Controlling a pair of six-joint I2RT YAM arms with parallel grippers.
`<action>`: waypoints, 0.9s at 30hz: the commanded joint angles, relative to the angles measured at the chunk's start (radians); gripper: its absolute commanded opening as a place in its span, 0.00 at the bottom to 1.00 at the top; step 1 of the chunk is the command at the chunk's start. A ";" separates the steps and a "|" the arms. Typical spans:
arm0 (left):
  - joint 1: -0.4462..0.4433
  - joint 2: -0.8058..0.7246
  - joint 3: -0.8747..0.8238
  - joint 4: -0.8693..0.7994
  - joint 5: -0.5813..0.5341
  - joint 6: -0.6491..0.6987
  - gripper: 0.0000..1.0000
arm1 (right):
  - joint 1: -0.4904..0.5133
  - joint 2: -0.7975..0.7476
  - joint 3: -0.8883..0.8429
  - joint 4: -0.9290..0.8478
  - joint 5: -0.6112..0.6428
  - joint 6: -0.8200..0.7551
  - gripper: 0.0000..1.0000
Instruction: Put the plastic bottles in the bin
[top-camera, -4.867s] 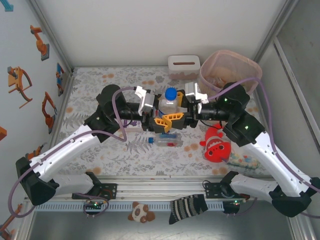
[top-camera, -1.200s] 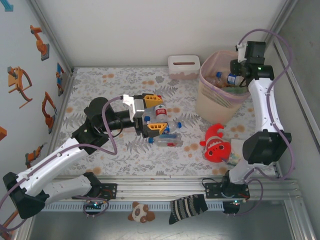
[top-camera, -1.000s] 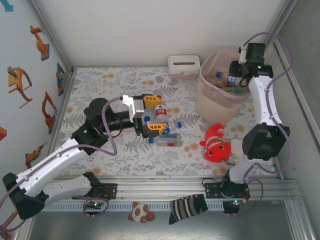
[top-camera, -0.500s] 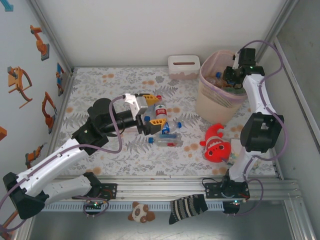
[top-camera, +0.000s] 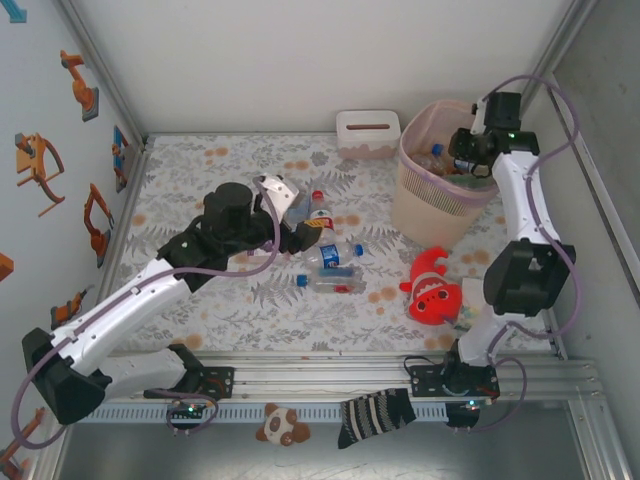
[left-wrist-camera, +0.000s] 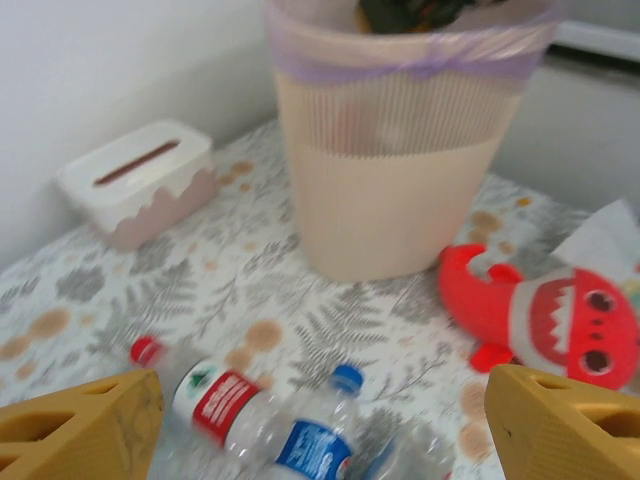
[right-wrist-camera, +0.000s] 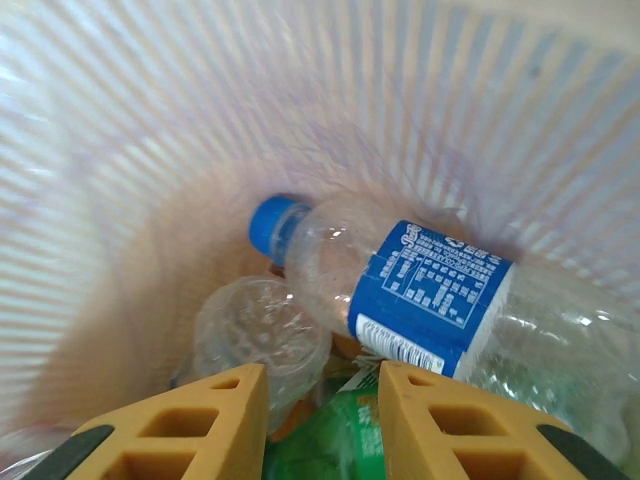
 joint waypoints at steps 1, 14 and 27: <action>0.041 0.033 0.043 -0.108 -0.048 -0.025 0.83 | 0.003 -0.118 0.014 -0.013 -0.048 0.037 0.35; 0.225 0.228 0.133 -0.453 0.183 0.482 0.81 | 0.003 -0.354 -0.057 -0.028 -0.095 0.056 0.35; 0.331 0.461 0.193 -0.548 0.120 0.980 0.84 | 0.004 -0.441 -0.096 -0.038 -0.107 0.068 0.36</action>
